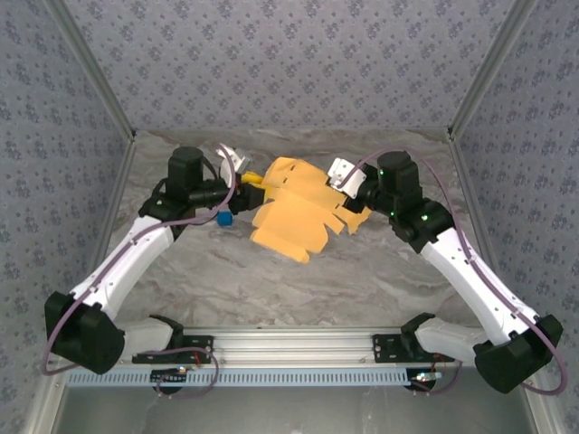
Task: Fold the paper box
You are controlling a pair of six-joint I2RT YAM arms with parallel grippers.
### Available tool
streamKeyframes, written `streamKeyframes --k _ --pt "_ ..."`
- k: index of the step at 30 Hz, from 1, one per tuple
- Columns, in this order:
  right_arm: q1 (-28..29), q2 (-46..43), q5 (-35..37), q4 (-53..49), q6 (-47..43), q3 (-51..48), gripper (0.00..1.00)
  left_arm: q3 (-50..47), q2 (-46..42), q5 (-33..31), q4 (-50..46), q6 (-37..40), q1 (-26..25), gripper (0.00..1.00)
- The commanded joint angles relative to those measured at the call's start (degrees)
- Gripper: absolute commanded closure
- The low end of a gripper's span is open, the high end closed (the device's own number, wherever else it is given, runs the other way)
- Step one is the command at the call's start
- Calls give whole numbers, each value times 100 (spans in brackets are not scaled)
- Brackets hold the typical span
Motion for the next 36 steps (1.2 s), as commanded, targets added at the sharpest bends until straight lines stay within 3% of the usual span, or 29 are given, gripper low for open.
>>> streamKeyframes --k 1,4,9,15,19,29,36 --pt "-119 -31 -895 -787 517 417 100 -128 -380 -745 178 277 -18 51" --pt "-168 -1 -915 -947 715 569 100 -139 -580 -1353 97 100 -22 46" --pt "-175 106 -791 -1189 931 813 100 167 -882 -1798 -419 -192 -270 41" --pt "-176 203 -737 -1280 761 980 100 666 -1124 -2211 -933 2 -1103 40" --pt "-175 266 -879 -1642 567 1137 100 936 -1111 -2477 -1213 -11 -1230 45" --pt "-252 586 -1003 -2281 -108 1590 100 1695 -664 -1558 -1941 -442 -1235 55" --pt "-195 778 -1095 -2573 -128 1921 100 2390 -217 -1786 -2508 -456 -1242 67"
